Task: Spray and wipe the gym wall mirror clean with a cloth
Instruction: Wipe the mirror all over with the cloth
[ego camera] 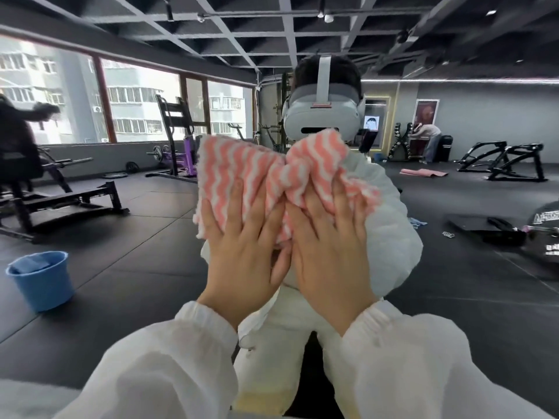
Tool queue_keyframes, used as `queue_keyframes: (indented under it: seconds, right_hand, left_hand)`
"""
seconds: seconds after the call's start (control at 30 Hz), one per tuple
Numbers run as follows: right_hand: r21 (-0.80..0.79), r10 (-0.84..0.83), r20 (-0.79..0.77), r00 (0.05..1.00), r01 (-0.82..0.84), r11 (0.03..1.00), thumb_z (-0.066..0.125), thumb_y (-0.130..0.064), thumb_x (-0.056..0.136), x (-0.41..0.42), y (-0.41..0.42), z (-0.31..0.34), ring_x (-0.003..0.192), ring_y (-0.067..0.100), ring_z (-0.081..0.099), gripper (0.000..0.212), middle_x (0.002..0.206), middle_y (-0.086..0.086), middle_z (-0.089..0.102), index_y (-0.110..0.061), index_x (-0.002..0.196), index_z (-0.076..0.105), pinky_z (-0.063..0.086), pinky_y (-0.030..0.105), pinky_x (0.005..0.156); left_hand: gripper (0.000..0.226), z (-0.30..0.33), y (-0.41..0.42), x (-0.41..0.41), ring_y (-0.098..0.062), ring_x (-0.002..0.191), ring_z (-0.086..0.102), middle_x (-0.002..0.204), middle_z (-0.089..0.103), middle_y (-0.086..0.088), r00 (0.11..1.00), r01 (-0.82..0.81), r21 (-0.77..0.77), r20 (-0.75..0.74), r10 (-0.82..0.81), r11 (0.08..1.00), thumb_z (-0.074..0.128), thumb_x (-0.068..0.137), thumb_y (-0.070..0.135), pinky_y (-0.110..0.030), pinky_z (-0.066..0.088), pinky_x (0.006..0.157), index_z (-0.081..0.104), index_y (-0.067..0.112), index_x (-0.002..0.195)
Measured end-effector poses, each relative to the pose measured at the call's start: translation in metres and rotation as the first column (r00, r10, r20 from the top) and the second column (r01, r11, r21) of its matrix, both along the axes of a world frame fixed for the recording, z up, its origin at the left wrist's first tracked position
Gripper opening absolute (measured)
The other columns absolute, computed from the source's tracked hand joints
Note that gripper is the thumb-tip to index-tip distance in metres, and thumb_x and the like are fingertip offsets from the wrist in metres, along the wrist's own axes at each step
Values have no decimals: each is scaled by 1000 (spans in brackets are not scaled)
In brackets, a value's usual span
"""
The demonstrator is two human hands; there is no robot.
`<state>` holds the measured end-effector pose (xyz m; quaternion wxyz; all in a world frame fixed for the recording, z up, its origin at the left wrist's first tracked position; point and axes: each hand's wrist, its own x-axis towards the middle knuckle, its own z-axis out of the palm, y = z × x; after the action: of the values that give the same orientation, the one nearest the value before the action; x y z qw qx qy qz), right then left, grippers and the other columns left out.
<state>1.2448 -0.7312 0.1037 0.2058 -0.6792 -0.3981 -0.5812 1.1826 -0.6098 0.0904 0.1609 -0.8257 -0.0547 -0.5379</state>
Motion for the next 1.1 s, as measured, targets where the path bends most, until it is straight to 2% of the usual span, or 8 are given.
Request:
queue_keyframes:
  seconds: [0.23,0.4,0.5,0.7,0.77,0.87,1.0,1.1]
  right_hand:
    - [-138,-72,-1,997,71,988,42,-23,86,-7,8,-80,136,36,26,50,144,2,36,-20,136,38,21,49,112]
    - [-281,-142,65,988,154,947,40,-24,90,-2,-13,-59,137,42,24,52,148,9,34,-18,141,35,14,52,113]
    - [-234,-297,28,954,295,926,41,-29,90,10,-35,-27,138,50,16,57,153,15,17,-16,145,31,12,60,111]
    - [-390,-568,-181,803,472,791,-9,-43,95,35,-86,-22,140,50,-12,61,158,14,-13,-19,151,-13,-2,63,112]
    - [-421,-554,-185,812,444,791,0,-38,96,33,-93,-51,141,49,-11,60,158,16,-13,-18,152,-9,0,64,111]
    - [-468,-455,-123,882,352,811,22,-24,94,21,-108,-134,140,51,10,58,155,21,11,-4,148,14,7,69,109]
    - [-489,-435,-335,836,240,839,31,-31,86,-2,-128,-215,126,52,36,61,150,17,12,-8,142,22,22,55,107]
    - [-521,-460,-342,820,242,819,27,-27,92,2,-128,-197,129,49,29,52,149,18,21,-5,140,29,22,53,107]
  left_hand:
    - [68,-82,15,-15,-32,145,9,157,9,-7,993,-9,1,-118,9,1000,25,95,48,-55,7,115,11,11,151]
    - [61,-68,17,-25,-35,143,15,156,16,-6,984,51,-26,-170,-55,998,27,96,47,-60,18,110,16,18,149]
    - [55,-24,3,-17,-37,143,11,156,21,-6,986,100,-20,-132,-102,995,13,100,49,-60,4,112,22,24,148]
    - [56,7,-56,23,-34,143,8,154,26,-11,968,241,64,-95,-234,968,31,95,40,-48,2,115,32,17,146]
    - [57,-29,-66,25,-33,141,13,152,30,-11,963,247,83,-135,-235,965,34,93,39,-46,1,114,36,14,145]
    - [61,-107,-76,19,-36,141,16,150,34,-11,944,194,173,-301,-135,966,35,88,41,-50,12,110,42,13,142]
    - [56,-184,-79,5,-32,145,-3,139,51,-4,870,183,216,-490,-55,959,34,85,45,-46,5,113,61,18,126]
    - [56,-167,-78,5,-33,139,20,136,54,-4,875,178,256,-483,-34,950,31,85,43,-46,7,112,64,19,123]
